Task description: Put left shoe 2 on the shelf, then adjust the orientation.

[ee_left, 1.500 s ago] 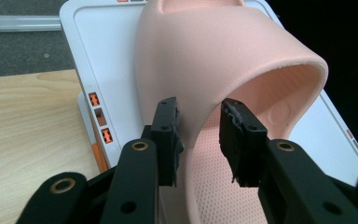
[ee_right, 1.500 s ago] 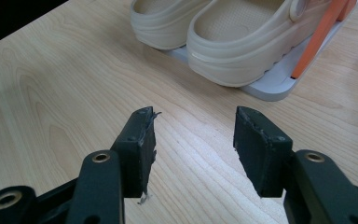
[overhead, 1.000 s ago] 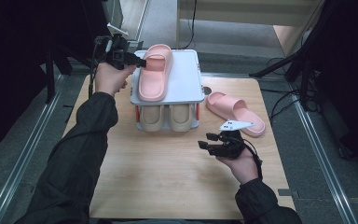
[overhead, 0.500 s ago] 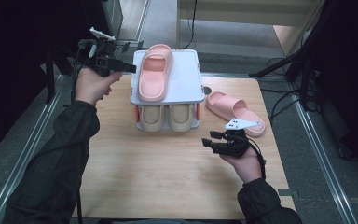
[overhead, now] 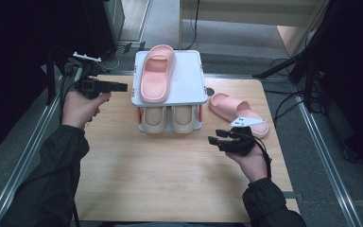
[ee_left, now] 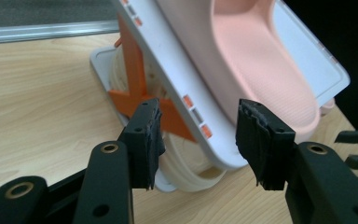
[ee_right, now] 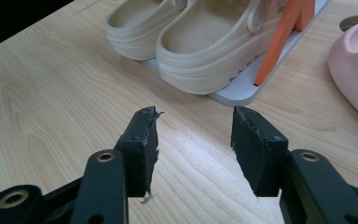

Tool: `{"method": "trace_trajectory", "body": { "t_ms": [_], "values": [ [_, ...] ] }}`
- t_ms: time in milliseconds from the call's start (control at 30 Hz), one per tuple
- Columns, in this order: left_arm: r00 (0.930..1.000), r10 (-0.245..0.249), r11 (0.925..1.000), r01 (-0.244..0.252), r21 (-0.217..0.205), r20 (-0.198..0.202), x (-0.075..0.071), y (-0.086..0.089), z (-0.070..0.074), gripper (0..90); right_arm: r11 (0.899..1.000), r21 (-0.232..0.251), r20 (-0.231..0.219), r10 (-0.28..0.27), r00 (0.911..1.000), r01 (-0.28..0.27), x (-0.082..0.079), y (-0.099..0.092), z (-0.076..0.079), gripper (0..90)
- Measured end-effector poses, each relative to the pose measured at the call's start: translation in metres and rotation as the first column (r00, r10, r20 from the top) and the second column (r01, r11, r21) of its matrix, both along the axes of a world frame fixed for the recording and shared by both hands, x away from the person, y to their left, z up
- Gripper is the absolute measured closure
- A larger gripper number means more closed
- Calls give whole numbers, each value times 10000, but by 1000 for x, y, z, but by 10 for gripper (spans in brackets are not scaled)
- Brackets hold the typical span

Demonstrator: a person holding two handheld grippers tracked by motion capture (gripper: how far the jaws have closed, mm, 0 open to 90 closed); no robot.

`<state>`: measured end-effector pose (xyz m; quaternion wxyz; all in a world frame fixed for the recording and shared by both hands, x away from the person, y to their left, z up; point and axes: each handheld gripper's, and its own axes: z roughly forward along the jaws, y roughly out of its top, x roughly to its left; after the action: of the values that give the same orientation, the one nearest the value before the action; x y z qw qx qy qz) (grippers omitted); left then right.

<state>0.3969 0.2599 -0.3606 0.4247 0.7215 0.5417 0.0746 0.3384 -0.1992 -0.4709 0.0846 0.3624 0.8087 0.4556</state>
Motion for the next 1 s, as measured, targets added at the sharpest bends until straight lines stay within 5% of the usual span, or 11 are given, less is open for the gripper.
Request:
{"method": "trace_trajectory", "body": {
  "t_ms": [467,1000],
  "values": [
    [9996,-234,9997,233,-106,-133,-27,0,-55,475,9995,-231,148,-198,9997,201,24,-15,-1,545],
    [9984,-528,9981,521,326,187,-57,-8,-82,465,9926,-271,91,-1184,9929,1186,55,-50,-8,589]
  ]
}}
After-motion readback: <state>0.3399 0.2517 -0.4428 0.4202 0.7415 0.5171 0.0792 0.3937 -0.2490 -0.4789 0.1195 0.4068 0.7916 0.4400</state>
